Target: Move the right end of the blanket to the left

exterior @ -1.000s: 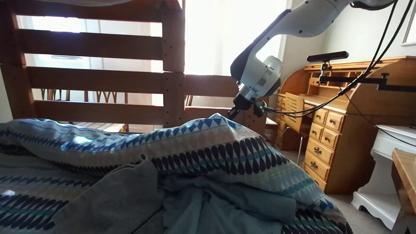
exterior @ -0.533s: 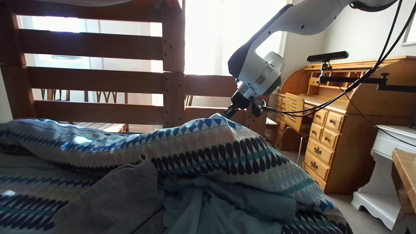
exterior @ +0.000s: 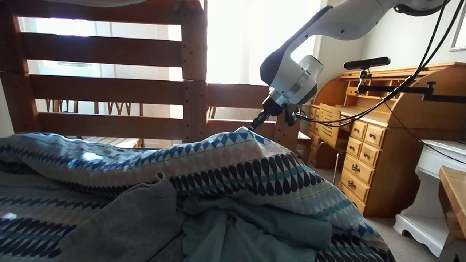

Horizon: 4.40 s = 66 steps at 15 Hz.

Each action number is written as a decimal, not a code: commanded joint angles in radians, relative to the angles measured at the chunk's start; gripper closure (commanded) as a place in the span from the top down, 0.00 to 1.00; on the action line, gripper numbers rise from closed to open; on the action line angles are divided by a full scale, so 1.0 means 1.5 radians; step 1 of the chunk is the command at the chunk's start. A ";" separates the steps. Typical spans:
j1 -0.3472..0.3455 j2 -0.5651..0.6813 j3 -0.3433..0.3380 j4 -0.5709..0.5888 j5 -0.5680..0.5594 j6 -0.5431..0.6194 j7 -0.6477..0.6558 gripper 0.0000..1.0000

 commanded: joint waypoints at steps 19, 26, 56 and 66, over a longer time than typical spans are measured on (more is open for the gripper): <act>0.014 -0.015 -0.149 0.018 -0.034 -0.386 -0.098 1.00; 0.022 0.017 -0.141 0.048 -0.045 -0.368 -0.101 0.57; -0.184 -0.199 0.175 -0.347 -0.031 -0.237 -0.152 0.02; -0.223 -0.173 0.225 -0.353 -0.038 -0.265 -0.152 0.02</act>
